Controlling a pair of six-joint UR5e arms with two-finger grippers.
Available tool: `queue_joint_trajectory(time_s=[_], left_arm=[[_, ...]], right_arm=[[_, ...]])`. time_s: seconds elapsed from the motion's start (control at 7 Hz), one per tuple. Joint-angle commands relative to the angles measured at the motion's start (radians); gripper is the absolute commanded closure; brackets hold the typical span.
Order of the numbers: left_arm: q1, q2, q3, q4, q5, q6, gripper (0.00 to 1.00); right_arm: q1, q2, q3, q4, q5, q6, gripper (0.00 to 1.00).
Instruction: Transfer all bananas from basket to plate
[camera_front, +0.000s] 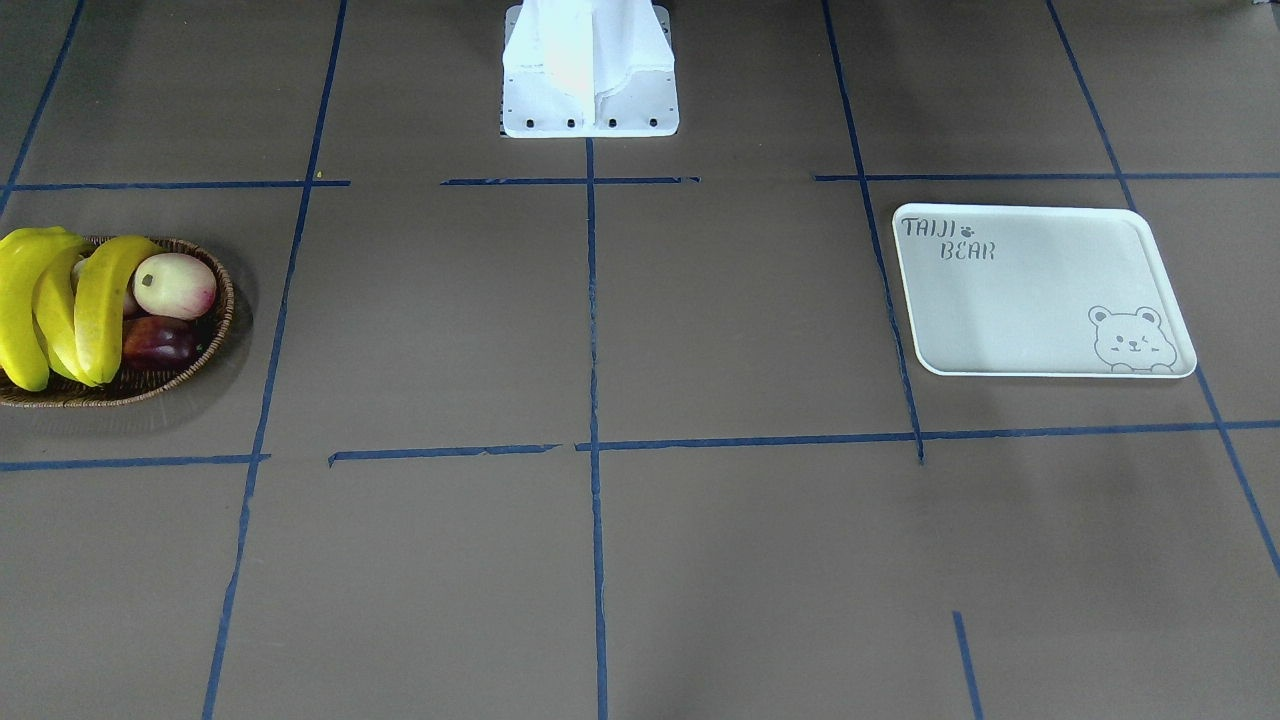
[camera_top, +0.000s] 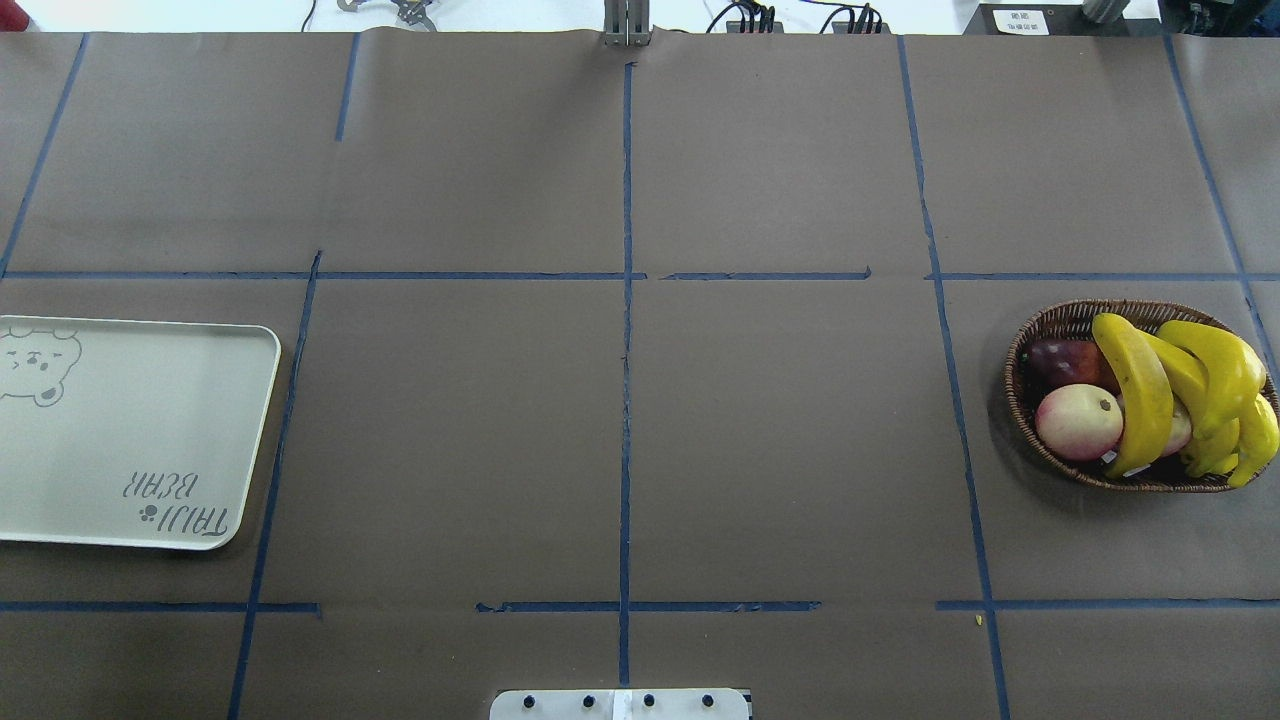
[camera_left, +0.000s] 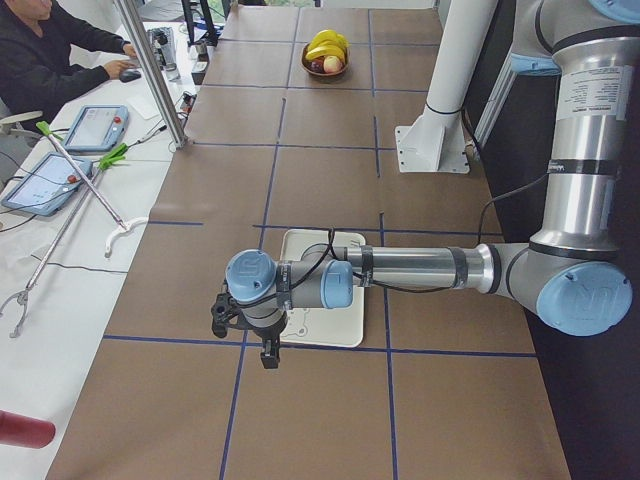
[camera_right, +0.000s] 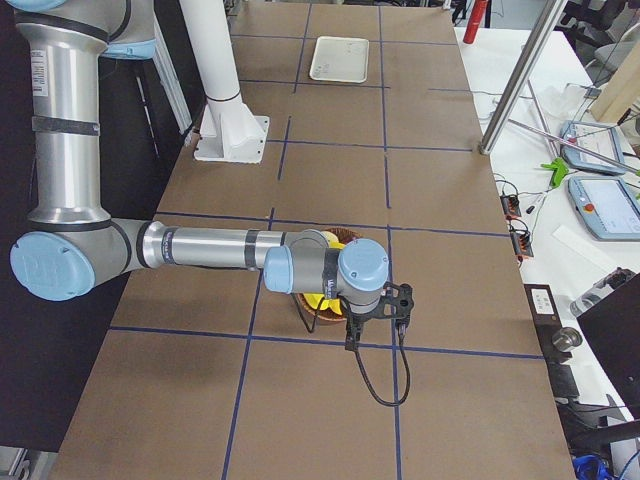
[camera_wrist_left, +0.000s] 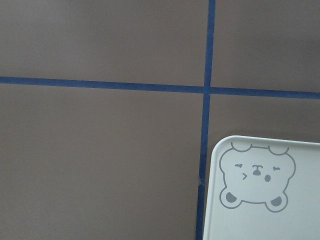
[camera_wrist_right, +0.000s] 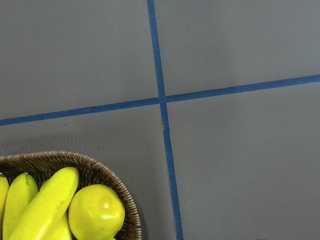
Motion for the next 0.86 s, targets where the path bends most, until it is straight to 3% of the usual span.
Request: queue_joint_trajectory(time_s=[0.0, 0.71], left_arm=[[0.000, 0.001, -0.005, 0.000, 0.000, -0.002, 0.00], [0.000, -0.012, -0.009, 0.000, 0.000, -0.016, 0.00]], right_arm=[[0.000, 0.002, 0.008, -0.002, -0.005, 0.001, 0.00], [0.000, 0.002, 0.008, 0.000, 0.002, 0.002, 0.00]])
